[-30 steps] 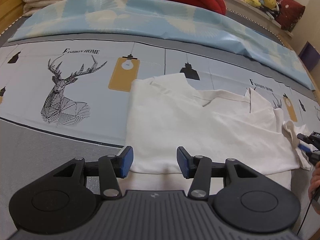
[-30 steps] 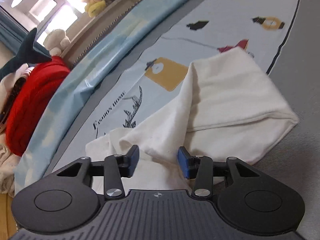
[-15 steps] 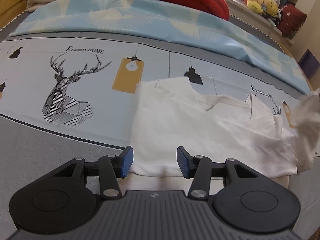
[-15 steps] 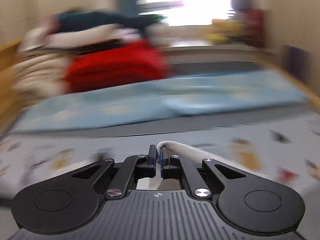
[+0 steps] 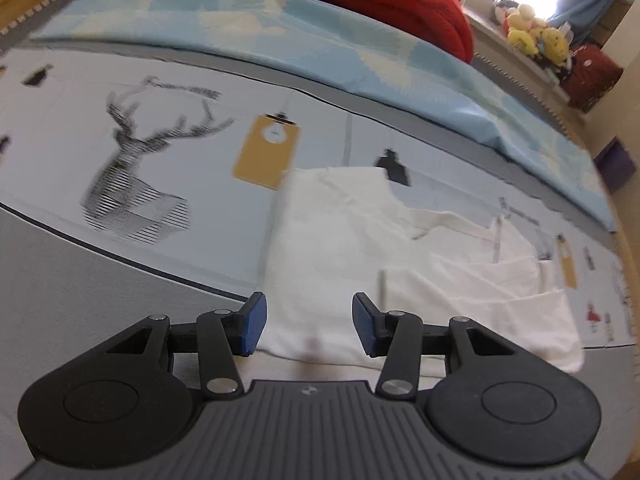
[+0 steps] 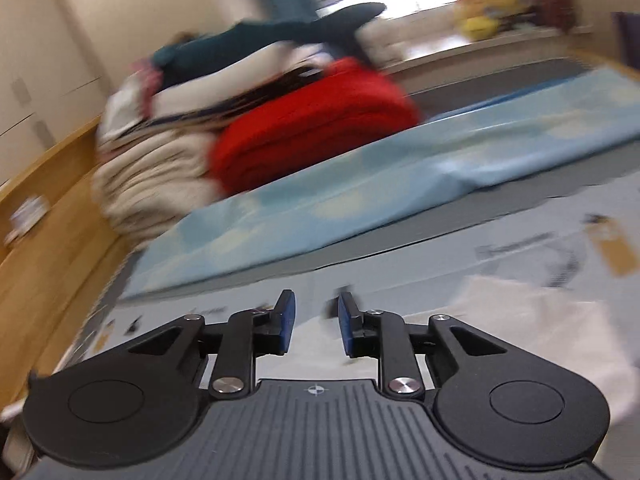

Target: Fold small clothes

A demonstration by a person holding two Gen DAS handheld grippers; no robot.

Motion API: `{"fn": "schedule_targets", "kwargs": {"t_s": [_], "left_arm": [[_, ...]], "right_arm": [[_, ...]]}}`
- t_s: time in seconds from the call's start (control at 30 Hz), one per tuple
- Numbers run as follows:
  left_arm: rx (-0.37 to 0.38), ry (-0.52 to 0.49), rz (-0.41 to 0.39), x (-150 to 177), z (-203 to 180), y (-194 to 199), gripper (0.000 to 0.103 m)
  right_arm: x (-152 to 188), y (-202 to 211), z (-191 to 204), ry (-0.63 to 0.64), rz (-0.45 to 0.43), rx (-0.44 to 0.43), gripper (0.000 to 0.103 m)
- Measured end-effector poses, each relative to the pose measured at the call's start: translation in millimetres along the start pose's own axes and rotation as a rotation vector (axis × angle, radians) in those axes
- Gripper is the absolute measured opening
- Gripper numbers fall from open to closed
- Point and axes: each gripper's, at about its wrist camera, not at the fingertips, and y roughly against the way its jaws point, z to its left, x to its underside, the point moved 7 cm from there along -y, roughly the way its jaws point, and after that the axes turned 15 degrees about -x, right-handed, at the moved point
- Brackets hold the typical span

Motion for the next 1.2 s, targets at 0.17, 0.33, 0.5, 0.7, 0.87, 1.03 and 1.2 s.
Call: {"fn": "schedule_targets", "kwargs": {"t_s": [0.17, 0.33, 0.5, 0.7, 0.87, 1.03, 1.2], "left_arm": [[0.106, 0.035, 0.068, 17, -25, -20, 0.020], [0.147, 0.041, 0.108, 26, -54, -39, 0.020], [0.110, 0.029, 0.163, 33, -72, -65, 0.027], [0.059, -0.030, 0.186, 43, -83, -84, 0.028], [0.027, -0.096, 0.100, 36, -88, -76, 0.003], [-0.061, 0.009, -0.084, -2, -45, -35, 0.002], [-0.259, 0.143, -0.033, -11, 16, -46, 0.004]], "right_arm": [[9, 48, -41, -0.095, -0.092, 0.174, 0.037], [32, 51, -101, -0.127, -0.015, 0.337, 0.039], [13, 64, -132, -0.106, -0.031, 0.377, 0.039], [5, 88, -177, -0.231, -0.055, 0.444, 0.039], [7, 85, -197, -0.302, -0.059, 0.469, 0.039], [14, 70, -191, -0.314, -0.031, 0.448, 0.039], [29, 49, -182, -0.310, 0.031, 0.431, 0.039]]}}
